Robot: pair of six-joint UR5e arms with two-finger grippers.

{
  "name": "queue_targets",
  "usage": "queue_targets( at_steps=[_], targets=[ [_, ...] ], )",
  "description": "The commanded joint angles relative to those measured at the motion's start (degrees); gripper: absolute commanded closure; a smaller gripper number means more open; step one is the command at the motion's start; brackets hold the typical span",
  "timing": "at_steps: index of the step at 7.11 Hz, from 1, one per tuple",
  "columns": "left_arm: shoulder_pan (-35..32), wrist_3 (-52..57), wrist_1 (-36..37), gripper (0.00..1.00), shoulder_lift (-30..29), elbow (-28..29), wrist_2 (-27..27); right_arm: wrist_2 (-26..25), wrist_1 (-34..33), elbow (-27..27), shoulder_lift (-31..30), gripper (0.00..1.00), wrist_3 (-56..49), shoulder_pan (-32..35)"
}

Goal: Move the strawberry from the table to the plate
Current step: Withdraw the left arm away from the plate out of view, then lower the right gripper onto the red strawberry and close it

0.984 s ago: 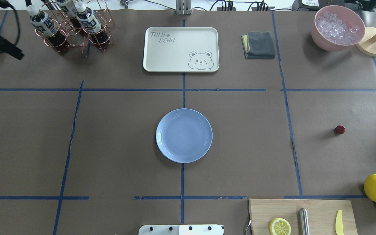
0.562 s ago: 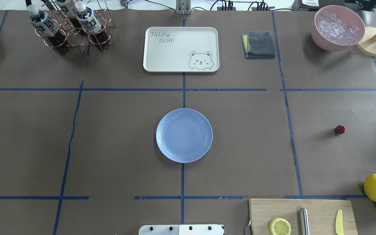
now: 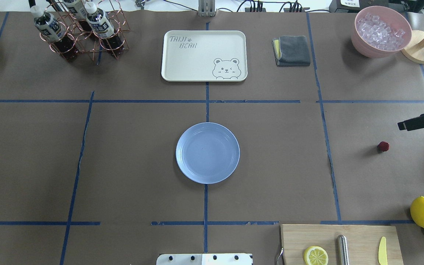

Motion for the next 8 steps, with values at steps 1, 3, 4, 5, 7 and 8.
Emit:
queue_targets(
  at_steps=[1, 3, 4, 5, 7, 8],
  targets=[
    [-0.04, 0.00, -0.11, 0.00, -0.04, -0.28, -0.10, -6.53, 13.65, -9.88, -0.93, 0.00, 4.50, -6.65],
    [-0.04, 0.09, -0.11, 0.00, 0.31, -0.28, -0.10, -10.77, 17.23, -13.62, -0.14, 0.00, 6.53, -9.83],
    [-0.04, 0.09, -0.11, 0.00, 0.40, -0.71, -0.10, -11.04, 17.15, -13.80, 0.74, 0.02, 6.53, -10.28],
    [-0.04, 0.09, -0.11, 0.00, 0.40, -0.63, -0.10, -11.13, 17.14, -15.11, 2.22, 0.05, 6.53, -10.89],
    [-0.04, 0.09, -0.11, 0.00, 0.40, -0.72, -0.10, -11.39, 17.15, -16.52, 3.12, 0.24, 6.53, -11.25],
    [-0.04, 0.09, -0.11, 0.00, 0.40, -0.72, -0.10, -11.05, 17.14, -16.53, 2.68, 0.58, 6.44, -11.42]
  ],
)
